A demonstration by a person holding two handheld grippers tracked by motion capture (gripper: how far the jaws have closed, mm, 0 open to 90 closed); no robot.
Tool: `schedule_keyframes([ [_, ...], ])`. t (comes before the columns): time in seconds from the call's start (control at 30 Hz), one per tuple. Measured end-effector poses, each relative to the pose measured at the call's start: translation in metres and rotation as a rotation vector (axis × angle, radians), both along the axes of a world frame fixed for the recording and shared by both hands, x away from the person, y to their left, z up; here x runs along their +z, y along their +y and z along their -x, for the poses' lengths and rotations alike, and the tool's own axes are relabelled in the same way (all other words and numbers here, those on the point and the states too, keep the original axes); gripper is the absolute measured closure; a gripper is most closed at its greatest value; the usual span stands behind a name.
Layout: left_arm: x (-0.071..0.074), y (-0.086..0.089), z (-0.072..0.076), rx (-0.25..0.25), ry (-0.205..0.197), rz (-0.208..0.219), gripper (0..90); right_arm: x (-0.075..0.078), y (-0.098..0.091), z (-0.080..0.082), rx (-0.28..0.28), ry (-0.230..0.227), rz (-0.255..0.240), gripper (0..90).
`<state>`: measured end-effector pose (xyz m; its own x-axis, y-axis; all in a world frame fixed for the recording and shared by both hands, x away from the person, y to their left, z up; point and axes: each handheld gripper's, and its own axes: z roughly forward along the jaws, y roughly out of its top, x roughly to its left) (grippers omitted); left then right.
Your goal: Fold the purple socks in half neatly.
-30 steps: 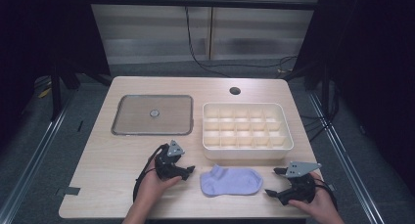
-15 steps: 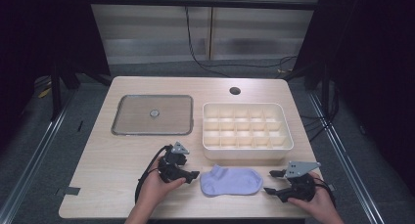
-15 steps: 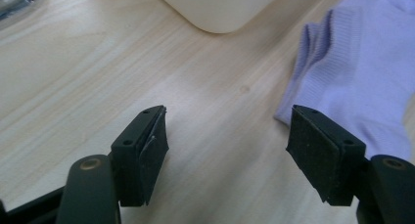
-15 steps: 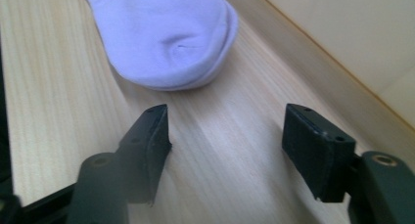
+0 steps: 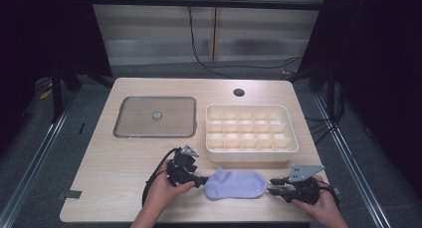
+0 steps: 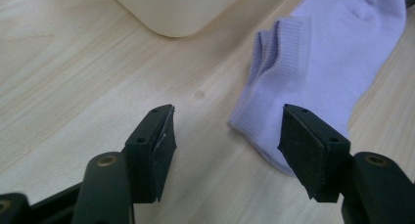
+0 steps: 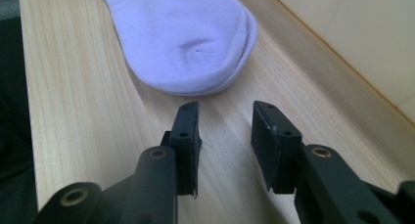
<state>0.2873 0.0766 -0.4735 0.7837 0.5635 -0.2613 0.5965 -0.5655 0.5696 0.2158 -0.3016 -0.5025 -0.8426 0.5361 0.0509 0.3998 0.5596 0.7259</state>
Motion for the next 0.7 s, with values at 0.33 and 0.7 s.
schedule_keyframes([
  [0.33,-0.003,-0.010,0.003,-0.046,0.024,-0.035,40.9,0.002,0.002,-0.002,-0.005,0.011,0.014,88.2],
  [0.7,-0.007,-0.020,0.006,-0.056,0.051,-0.042,43.3,0.002,0.004,-0.003,-0.002,0.022,0.016,90.0],
])
